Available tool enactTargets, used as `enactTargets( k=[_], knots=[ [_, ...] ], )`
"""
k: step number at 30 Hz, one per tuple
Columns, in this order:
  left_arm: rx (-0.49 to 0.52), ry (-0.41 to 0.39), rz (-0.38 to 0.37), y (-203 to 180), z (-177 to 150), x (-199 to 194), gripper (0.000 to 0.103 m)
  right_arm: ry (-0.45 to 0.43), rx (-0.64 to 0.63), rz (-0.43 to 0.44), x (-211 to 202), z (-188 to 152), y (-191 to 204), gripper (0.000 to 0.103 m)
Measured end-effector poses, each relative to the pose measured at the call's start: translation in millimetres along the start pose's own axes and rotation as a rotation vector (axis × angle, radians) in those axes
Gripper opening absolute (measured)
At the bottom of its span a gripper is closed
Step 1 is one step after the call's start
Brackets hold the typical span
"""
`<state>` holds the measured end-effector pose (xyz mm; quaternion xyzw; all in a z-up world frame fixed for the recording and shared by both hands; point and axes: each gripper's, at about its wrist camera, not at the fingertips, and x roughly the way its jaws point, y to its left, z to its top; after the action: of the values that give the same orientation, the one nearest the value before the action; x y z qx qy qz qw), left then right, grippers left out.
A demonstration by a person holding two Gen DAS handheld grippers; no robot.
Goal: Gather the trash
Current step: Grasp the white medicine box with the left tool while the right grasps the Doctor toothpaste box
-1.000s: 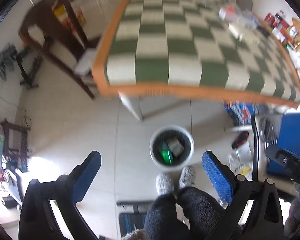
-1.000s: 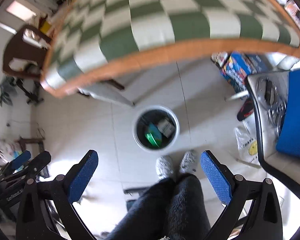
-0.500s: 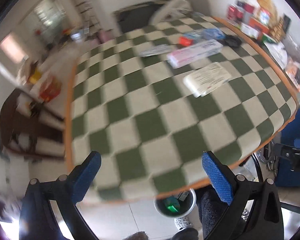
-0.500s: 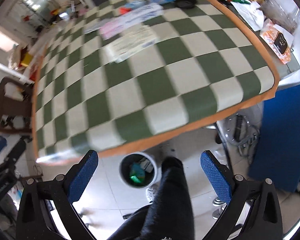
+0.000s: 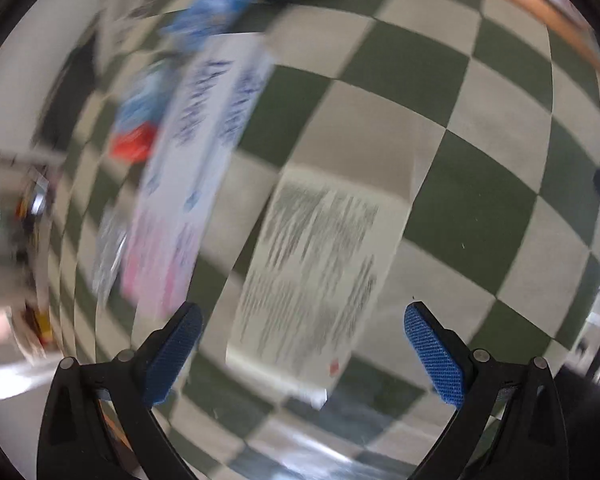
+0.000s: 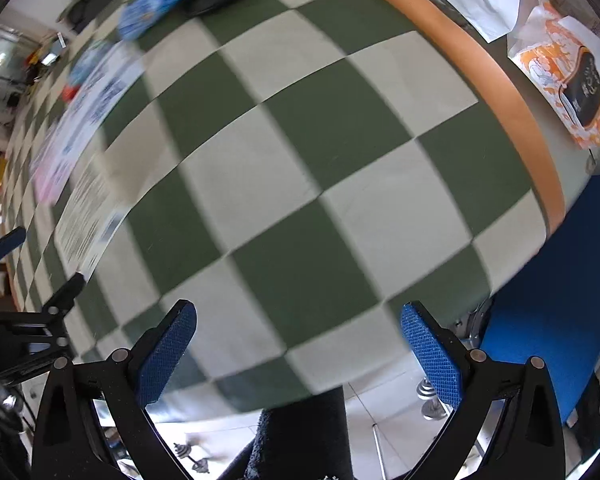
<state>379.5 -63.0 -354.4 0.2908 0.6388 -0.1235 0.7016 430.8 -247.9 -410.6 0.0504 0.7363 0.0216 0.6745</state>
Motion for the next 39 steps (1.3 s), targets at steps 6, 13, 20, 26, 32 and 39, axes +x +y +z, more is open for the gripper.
enactTargets(
  k=[6, 13, 20, 26, 32, 39],
  knots=[
    [0.037, 0.035, -0.170, 3, 22, 6, 0.076, 0.034, 0.026, -0.012, 7, 35, -19, 0.103],
    [-0.217, 0.025, -0.231, 23, -1, -9, 0.076, 0.034, -0.002, -0.027, 5, 58, -17, 0.103],
    [-0.863, 0.032, -0.194, 83, -106, -31, 0.076, 0.023, -0.255, -0.059, -7, 77, 51, 0.103],
    [-1.187, 0.072, -0.149, 124, -165, -21, 0.076, -0.038, -0.747, -0.186, -13, 95, 193, 0.103],
    [-1.259, 0.086, -0.149, 134, -169, -12, 0.076, -0.057, -1.256, -0.443, 32, 92, 320, 0.103],
    [-1.257, 0.096, -0.150, 141, -174, -9, 0.076, 0.024, -1.534, -0.615, 89, 94, 350, 0.095]
  ],
)
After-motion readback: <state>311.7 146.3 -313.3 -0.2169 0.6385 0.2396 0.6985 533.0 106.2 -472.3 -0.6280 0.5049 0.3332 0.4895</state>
